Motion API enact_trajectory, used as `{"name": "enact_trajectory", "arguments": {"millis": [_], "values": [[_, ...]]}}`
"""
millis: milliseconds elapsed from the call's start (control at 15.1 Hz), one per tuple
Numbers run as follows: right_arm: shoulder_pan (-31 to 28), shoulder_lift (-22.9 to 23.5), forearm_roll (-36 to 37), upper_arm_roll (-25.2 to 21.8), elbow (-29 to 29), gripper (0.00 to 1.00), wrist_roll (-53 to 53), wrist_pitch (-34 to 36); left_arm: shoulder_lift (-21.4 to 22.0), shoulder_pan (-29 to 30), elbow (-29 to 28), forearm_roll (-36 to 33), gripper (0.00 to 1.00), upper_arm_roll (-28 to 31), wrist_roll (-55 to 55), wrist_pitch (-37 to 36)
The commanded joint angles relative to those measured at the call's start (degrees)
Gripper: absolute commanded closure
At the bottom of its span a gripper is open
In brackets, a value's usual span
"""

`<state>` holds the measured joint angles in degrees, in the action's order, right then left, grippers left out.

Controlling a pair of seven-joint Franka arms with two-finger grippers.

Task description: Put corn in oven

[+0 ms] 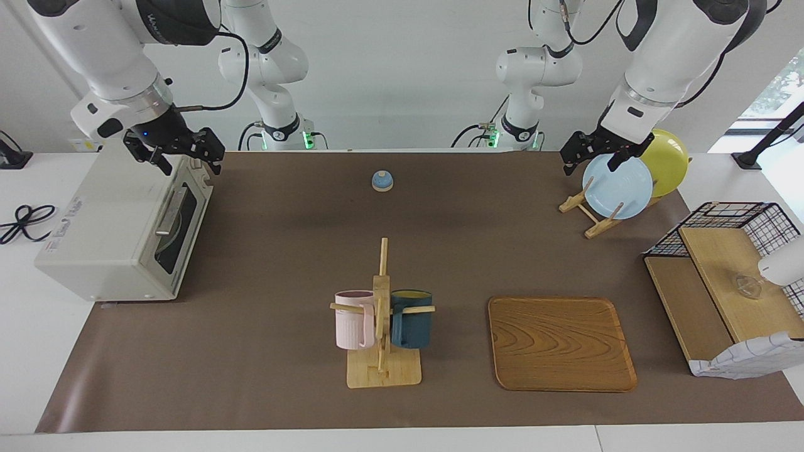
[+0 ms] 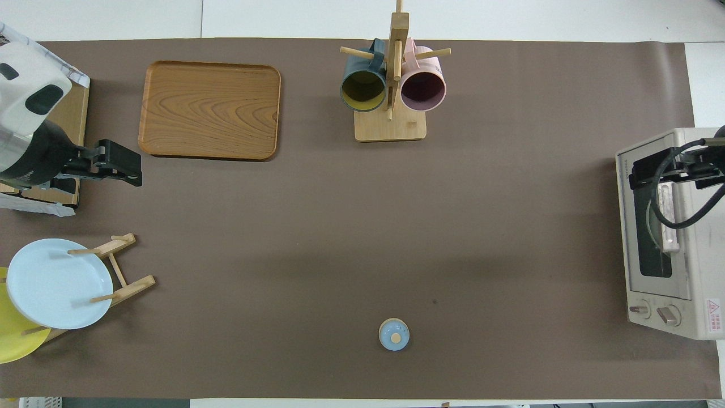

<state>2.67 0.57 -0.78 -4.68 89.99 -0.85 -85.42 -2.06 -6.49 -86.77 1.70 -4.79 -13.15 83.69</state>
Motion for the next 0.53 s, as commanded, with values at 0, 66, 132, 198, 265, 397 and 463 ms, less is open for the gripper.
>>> {"name": "enact_trajectory", "arguments": {"millis": [0,66,132,198,265,397,463], "values": [[0.0,0.7,0.3,-0.1,-1.0,0.0,0.9,-1.1,1.3,0.3,-1.6,-0.5,0.0,-0.1,0.1,0.6],[0.0,0.7,0.3,-0.1,-1.0,0.0,0.9,-1.4,1.3,0.3,-1.6,-0.5,0.0,-0.1,0.1,0.7],[0.0,0.8,0.3,-0.1,-1.0,0.0,0.9,-1.5,1.3,0.3,-1.6,-0.5,0.0,-0.1,0.1,0.6],[0.0,0.8,0.0,-0.1,-1.0,0.0,0.9,-1.6,1.3,0.3,-1.6,-0.5,0.0,-0.1,0.1,0.6],[0.0,0.7,-0.1,-0.1,-1.0,0.0,0.9,-1.8,1.3,0.3,-1.6,-0.5,0.0,-0.1,0.1,0.6],[0.0,0.8,-0.1,-0.2,-1.0,0.0,0.9,-1.6,1.3,0.3,-1.6,-0.5,0.0,-0.1,0.1,0.6],[-0.1,0.8,-0.2,-0.2,-1.0,0.0,0.9,-1.6,1.3,0.3,-1.6,-0.5,0.0,-0.1,0.1,0.6]]}}
